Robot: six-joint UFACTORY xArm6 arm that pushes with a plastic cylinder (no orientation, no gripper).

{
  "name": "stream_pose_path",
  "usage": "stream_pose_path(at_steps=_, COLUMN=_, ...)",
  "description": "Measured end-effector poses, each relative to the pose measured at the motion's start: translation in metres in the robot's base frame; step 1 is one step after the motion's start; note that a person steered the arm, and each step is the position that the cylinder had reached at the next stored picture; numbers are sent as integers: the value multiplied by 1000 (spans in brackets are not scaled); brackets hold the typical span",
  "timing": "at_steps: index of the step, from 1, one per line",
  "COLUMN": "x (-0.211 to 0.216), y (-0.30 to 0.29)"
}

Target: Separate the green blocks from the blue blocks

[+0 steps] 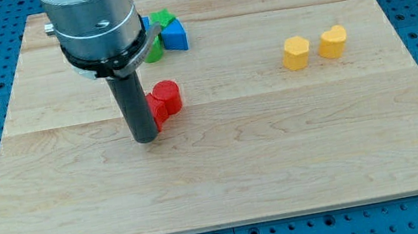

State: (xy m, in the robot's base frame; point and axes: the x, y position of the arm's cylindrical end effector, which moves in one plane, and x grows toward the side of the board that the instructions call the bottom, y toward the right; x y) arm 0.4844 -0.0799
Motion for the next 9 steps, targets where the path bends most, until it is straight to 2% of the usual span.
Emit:
stream_pose_path(at_steps=1, x=48, y=14)
stream_pose_path(at_steps=2, x=1, y=60)
stream_pose_path(at_steps=3, x=-82, y=72)
stream_pose_path(at_steps=5, x=-208, y=126)
stream_pose_path(at_steps=6, x=-220, y=82)
stream_pose_path(at_steps=7, x=-223, y=65)
stream_pose_path(at_steps=8, x=-244, y=54)
stream_pose_path(at_steps=9, x=-229, y=12)
